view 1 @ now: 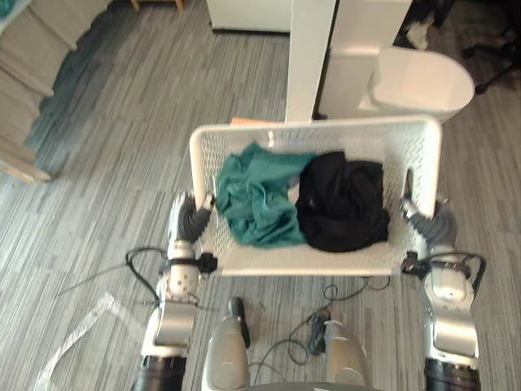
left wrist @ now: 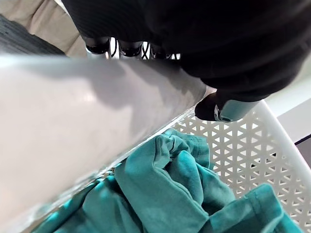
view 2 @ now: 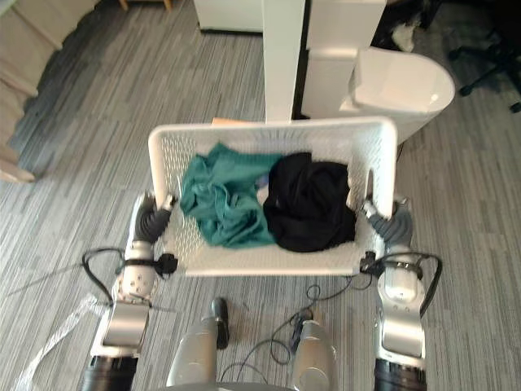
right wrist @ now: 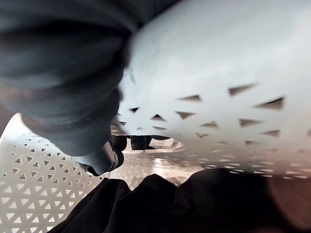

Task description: Pick up the laundry basket with both hands and put the clothes into the washing machine.

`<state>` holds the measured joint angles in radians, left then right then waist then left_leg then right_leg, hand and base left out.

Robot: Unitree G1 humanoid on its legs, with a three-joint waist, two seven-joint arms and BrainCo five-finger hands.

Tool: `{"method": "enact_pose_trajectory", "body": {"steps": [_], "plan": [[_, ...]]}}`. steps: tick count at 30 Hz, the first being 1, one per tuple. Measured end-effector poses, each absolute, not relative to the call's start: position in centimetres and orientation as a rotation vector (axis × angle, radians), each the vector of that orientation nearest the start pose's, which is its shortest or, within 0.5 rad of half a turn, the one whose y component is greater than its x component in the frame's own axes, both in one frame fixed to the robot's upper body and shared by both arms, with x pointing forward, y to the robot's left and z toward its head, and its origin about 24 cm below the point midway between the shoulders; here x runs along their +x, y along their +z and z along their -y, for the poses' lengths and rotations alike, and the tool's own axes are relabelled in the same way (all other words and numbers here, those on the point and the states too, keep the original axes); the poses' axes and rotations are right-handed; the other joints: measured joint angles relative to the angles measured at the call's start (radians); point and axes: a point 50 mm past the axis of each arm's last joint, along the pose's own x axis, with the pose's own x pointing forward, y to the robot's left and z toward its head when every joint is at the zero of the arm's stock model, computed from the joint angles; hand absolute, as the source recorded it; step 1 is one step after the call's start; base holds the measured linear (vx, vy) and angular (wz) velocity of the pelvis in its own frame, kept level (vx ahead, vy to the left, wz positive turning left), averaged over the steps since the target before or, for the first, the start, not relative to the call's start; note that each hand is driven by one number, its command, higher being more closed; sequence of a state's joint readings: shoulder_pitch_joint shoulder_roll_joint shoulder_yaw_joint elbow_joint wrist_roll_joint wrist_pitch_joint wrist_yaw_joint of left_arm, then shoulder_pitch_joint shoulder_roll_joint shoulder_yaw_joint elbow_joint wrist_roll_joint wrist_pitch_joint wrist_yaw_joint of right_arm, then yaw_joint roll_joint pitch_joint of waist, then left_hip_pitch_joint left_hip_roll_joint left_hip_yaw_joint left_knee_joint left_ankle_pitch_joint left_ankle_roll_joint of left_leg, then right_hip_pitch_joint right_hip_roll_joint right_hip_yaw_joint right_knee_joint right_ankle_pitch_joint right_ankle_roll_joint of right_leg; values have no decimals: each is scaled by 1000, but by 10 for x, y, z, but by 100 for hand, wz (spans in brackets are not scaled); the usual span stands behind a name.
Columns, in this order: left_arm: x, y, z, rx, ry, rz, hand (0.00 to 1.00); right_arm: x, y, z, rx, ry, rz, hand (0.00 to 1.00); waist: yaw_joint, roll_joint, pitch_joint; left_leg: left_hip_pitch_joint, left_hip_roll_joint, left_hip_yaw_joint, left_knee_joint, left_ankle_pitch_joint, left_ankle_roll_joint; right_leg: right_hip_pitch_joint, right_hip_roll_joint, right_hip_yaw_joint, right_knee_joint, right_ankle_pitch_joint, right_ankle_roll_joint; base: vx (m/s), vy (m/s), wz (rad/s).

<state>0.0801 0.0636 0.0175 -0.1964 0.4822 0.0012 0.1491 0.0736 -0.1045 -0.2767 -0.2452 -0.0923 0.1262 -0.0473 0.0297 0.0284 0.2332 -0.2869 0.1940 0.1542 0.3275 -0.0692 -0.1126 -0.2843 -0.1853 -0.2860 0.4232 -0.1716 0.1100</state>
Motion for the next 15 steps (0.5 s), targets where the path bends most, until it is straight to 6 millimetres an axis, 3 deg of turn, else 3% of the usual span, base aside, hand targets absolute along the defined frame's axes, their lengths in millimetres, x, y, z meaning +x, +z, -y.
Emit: {"method": "enact_pose_trajectory", "body": {"steps": [3, 8, 15], "plan": [[214, 50, -178, 511, 195, 39, 100, 208, 51, 234, -194, -316, -68, 100, -13, -2, -58, 87, 0, 11, -57, -2, -3, 90, 18, 2, -81, 18, 6, 121, 15, -11], [200, 36, -180, 483, 164, -37, 100, 191, 22, 230, -154, -309, -195, 100, -15, -9, -133, 177, -3, 32, -124, -2, -3, 201, 44, 15, -229, 78, 25, 114, 38, -13], [193, 31, -186, 485, 184, -68, 100, 186, 12, 222, -127, -282, -238, 100, -14, -23, -170, 234, -29, 31, -153, -5, 4, 298, 43, 28, -367, 144, 40, 35, 45, -6]]}}
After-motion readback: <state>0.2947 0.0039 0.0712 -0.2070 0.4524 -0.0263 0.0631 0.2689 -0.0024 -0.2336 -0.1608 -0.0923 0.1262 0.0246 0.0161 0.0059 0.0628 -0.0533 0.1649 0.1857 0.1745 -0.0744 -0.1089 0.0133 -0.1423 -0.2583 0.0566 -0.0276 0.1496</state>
